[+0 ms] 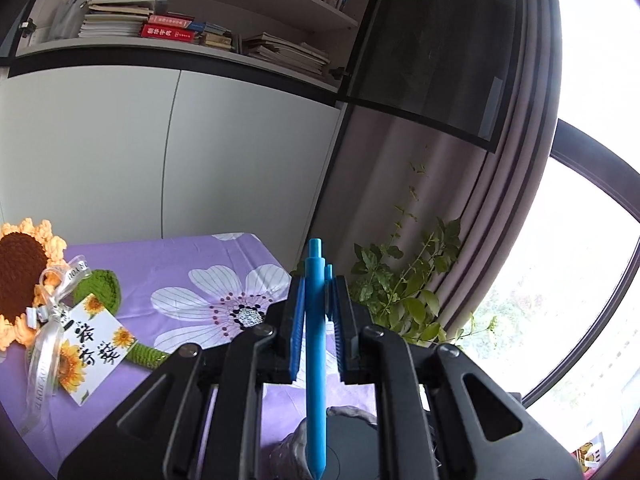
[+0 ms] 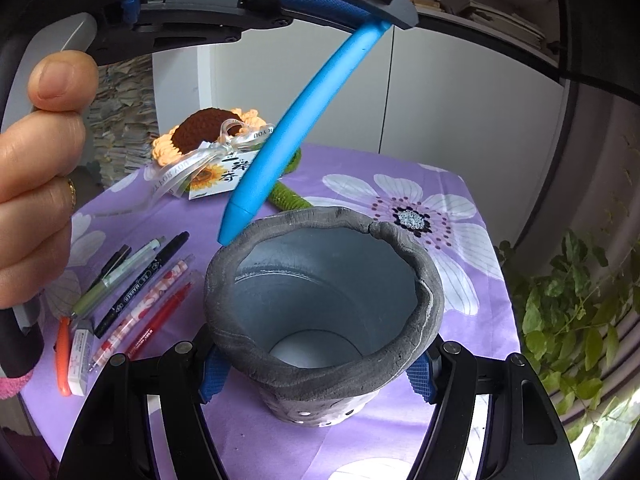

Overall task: Organize stationery
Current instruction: 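Lower the blue pen into the grey cup and open the left gripper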

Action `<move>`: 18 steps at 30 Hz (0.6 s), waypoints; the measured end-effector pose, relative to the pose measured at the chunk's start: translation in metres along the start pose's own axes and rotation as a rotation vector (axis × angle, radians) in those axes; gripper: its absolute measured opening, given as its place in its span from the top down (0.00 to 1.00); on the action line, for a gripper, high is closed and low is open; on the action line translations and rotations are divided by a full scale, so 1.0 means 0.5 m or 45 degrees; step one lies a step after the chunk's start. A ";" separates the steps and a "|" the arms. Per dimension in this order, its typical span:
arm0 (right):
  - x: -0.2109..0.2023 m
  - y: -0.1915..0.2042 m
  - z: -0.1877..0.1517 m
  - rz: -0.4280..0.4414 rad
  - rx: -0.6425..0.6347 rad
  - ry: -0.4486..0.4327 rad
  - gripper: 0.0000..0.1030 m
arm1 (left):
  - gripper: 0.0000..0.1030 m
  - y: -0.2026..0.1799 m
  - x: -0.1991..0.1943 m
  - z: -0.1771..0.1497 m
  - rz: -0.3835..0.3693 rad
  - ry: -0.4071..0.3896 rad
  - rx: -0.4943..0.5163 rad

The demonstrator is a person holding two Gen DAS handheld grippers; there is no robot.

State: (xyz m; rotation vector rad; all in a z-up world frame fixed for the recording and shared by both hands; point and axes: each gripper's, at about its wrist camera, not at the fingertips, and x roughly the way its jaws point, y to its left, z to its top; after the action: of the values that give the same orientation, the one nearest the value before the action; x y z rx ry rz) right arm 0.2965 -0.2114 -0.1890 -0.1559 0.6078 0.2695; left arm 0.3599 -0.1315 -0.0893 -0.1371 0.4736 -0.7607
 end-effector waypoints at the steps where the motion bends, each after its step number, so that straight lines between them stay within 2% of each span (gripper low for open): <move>1: 0.000 0.001 0.000 -0.001 -0.001 0.000 0.30 | 0.89 0.003 0.005 -0.003 -0.007 0.008 -0.005; 7: 0.001 0.002 0.000 -0.012 -0.004 0.002 0.30 | 0.89 0.013 0.012 -0.030 0.006 0.059 0.011; 18: 0.001 0.011 0.000 -0.026 -0.026 0.004 0.30 | 0.89 0.034 -0.059 -0.085 0.007 0.111 -0.025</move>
State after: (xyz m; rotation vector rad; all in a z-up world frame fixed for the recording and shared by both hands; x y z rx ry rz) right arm 0.2950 -0.2059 -0.1898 -0.1820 0.6067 0.2554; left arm 0.3325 -0.0966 -0.1212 -0.1214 0.5643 -0.7587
